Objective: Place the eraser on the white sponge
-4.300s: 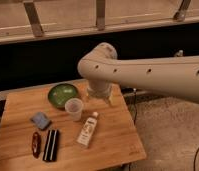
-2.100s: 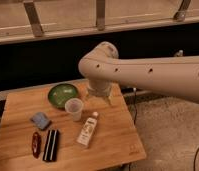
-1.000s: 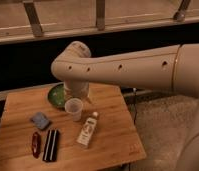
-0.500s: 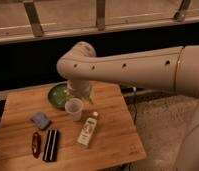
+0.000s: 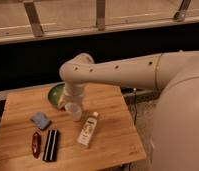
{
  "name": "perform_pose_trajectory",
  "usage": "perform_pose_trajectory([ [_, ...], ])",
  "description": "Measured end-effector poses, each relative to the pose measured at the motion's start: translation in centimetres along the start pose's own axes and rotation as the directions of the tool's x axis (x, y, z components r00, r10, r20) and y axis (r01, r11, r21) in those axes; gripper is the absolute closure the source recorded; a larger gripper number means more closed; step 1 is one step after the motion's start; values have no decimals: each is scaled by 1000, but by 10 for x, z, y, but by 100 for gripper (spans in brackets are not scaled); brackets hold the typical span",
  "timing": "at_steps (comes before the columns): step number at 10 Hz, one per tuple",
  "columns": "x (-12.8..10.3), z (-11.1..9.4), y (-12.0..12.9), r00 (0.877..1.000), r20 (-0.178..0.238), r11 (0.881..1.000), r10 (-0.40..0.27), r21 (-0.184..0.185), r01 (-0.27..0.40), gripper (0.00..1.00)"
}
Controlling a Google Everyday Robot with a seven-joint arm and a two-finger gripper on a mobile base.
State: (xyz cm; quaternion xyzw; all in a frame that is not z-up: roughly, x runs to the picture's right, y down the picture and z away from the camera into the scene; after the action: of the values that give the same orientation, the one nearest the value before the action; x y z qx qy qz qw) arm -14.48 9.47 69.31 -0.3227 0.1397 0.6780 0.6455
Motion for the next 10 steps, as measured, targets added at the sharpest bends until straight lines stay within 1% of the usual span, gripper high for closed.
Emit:
perform_pose_trajectory([
  [1, 9, 4, 13, 999, -14, 999, -32, -14, 32, 35],
  [3, 28, 11, 40, 994, -31, 995, -101, -18, 100, 35],
  [4, 39, 18, 57, 989, -48, 990, -140, -17, 139, 35],
  [5, 47, 24, 68, 984, -68, 986, -167, -15, 166, 35],
  [9, 46, 23, 67, 984, -64, 986, -165, -12, 165, 35],
  [10, 45, 23, 64, 985, -66, 988, -157, -4, 157, 35],
])
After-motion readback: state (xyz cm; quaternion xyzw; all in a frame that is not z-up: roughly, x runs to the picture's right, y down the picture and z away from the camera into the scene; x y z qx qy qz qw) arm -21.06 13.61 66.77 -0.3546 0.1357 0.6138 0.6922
